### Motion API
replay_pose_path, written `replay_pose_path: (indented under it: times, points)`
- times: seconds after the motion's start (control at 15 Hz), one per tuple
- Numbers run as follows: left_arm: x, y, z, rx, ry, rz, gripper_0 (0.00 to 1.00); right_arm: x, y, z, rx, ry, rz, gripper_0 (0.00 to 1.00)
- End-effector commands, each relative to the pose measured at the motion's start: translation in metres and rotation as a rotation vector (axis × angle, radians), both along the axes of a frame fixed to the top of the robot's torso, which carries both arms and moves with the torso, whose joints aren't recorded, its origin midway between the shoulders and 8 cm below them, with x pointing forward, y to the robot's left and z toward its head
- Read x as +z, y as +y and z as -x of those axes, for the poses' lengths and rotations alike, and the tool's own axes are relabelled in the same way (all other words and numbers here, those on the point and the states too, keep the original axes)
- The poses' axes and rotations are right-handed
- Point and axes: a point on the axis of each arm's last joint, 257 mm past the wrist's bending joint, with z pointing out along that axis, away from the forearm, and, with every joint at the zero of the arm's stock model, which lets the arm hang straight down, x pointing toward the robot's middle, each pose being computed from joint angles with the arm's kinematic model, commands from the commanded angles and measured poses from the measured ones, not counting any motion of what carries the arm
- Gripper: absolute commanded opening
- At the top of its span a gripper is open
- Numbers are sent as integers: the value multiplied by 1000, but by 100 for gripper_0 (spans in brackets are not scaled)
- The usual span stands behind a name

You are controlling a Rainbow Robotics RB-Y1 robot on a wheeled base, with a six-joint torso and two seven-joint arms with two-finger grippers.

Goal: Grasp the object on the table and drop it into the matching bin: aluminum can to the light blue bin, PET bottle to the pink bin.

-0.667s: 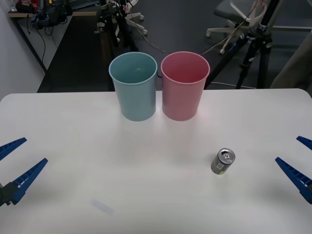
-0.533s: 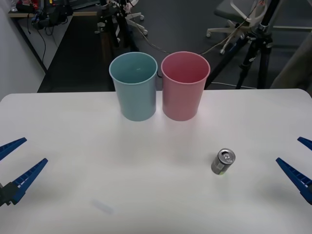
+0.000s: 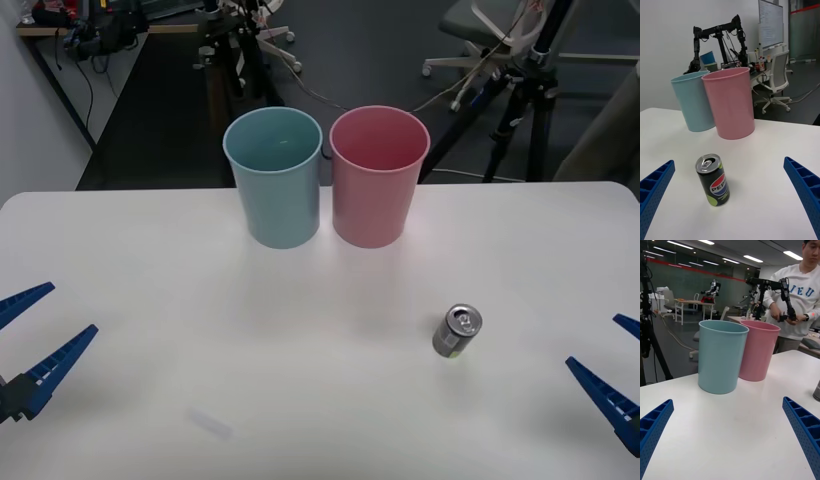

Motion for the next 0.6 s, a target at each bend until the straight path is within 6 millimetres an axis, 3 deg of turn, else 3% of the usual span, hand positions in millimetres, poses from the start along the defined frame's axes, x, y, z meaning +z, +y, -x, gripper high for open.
replay_pose_path:
  times: [0.07,0.6]
  points:
    - [0,0,0,0,0,0,100,-16,4,16,-8,-10,53,100]
    - [0,0,0,0,0,0,100,-71,15,27,1,-46,123,100]
